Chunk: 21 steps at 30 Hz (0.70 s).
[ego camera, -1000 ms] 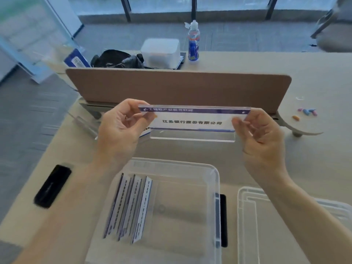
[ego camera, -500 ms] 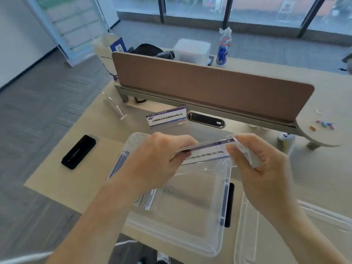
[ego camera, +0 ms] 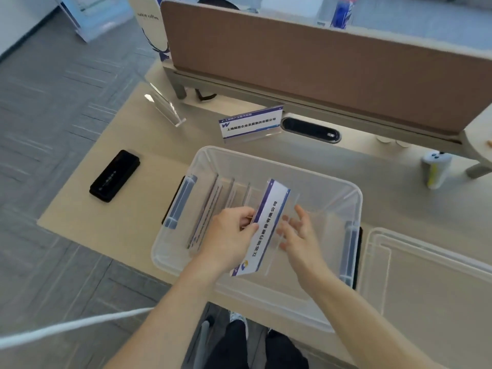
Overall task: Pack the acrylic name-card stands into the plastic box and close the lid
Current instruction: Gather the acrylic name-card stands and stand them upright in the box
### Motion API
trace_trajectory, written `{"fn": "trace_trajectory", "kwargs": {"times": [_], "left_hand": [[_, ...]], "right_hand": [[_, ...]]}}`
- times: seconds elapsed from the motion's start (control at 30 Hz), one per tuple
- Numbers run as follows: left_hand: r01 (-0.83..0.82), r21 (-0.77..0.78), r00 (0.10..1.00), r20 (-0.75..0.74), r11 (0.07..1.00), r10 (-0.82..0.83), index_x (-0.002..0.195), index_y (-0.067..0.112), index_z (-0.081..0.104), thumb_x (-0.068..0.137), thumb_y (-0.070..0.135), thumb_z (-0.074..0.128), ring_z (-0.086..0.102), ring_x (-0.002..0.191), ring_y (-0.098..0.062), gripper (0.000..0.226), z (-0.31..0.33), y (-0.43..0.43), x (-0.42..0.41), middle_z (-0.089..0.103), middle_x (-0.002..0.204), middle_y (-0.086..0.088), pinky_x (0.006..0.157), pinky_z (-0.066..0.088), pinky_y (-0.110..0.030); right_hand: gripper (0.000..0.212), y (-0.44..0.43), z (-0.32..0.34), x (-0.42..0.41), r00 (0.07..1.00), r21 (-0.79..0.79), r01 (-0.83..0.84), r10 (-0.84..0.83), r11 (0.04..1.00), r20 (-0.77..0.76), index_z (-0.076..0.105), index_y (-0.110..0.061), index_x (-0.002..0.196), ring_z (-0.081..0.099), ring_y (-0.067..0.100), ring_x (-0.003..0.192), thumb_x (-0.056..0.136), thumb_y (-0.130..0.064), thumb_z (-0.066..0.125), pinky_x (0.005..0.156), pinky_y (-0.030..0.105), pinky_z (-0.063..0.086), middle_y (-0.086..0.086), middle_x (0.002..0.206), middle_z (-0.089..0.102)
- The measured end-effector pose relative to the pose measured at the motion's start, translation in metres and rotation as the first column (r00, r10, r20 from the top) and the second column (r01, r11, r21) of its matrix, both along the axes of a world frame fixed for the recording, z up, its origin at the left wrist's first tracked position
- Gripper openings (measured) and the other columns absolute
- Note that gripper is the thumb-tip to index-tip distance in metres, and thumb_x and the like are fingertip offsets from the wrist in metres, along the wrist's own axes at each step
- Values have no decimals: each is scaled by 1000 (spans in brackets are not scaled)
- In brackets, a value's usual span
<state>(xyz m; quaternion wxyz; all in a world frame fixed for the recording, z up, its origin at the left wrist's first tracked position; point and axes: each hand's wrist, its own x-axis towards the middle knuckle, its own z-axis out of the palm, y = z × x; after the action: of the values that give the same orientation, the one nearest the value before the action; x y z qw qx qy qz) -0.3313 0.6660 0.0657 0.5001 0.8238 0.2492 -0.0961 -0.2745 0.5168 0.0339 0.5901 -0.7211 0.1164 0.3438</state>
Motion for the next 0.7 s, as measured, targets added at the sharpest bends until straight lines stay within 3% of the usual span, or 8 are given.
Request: {"fn": "trace_trajectory", "kwargs": {"times": [0.1, 0.27, 0.33, 0.4, 0.47, 0.53, 0.63, 0.7], "left_hand": [[16, -25, 998, -56, 1000, -18, 113, 27, 78, 101, 15, 58, 75, 98, -3, 26, -26, 4, 7, 81, 102, 13, 93, 60, -38], [14, 32, 990, -137, 999, -10, 98, 13, 76, 95, 22, 58, 76, 93, -18, 20, -56, 2, 24, 80, 94, -1, 87, 58, -38], [24, 81, 988, -155, 996, -11, 92, 10, 73, 88, 31, 53, 74, 91, -28, 29, -68, 0, 28, 79, 88, -5, 84, 60, -43], [47, 99, 982, -188, 994, -28, 90, 10, 72, 89, 31, 54, 73, 93, -31, 27, -76, -3, 32, 78, 88, -6, 84, 59, -45], [60, 103, 979, -200, 993, -38, 90, 11, 72, 96, 23, 59, 72, 95, -31, 19, -77, -4, 36, 77, 91, -8, 85, 58, -44], [86, 114, 978, -199, 990, -62, 95, 11, 71, 99, 21, 59, 70, 98, -30, 16, -76, -3, 40, 76, 98, -9, 87, 58, -44], [109, 101, 974, -212, 989, -86, 120, 14, 71, 101, 22, 58, 69, 108, -30, 24, -75, -2, 41, 74, 115, -11, 94, 57, -44], [111, 85, 970, -224, 990, -90, 133, 15, 67, 101, 22, 60, 67, 116, -30, 34, -74, -1, 40, 72, 125, -11, 99, 56, -44]], "right_hand": [[62, 10, -22, 8, 998, -48, -2, -2, 999, -70, 25, -31, 157, 52, 20, 134, 102, -28, 53, 113, 51, 41, 1, 155, 44], [61, 28, -51, 15, 982, -113, -4, -17, 994, -187, 30, -15, 157, 42, 19, 141, 100, -16, 50, 119, 46, 33, -2, 159, 38], [51, 33, -60, 17, 978, -137, 14, -42, 990, -204, 39, -12, 150, 46, 16, 125, 100, -8, 47, 115, 38, 35, -6, 135, 54], [44, 37, -68, 21, 972, -168, 42, -79, 985, -220, 46, -14, 142, 47, 16, 118, 99, -3, 44, 109, 35, 38, -8, 113, 57], [49, 40, -73, 23, 965, -185, 42, -87, 982, -246, 44, -14, 145, 48, 23, 130, 97, -4, 44, 115, 40, 38, 1, 135, 56], [61, 43, -80, 25, 958, -174, 51, -97, 983, -271, 36, -18, 154, 46, 28, 138, 95, -7, 44, 115, 45, 39, 8, 153, 47], [60, 46, -81, 26, 945, -172, 84, -133, 982, -298, 40, -22, 152, 51, 27, 132, 94, -6, 42, 98, 41, 48, 8, 148, 52], [60, 48, -80, 25, 934, -167, 101, -151, 981, -324, 43, -22, 149, 53, 28, 129, 92, -5, 41, 99, 46, 50, 10, 145, 55]]}}
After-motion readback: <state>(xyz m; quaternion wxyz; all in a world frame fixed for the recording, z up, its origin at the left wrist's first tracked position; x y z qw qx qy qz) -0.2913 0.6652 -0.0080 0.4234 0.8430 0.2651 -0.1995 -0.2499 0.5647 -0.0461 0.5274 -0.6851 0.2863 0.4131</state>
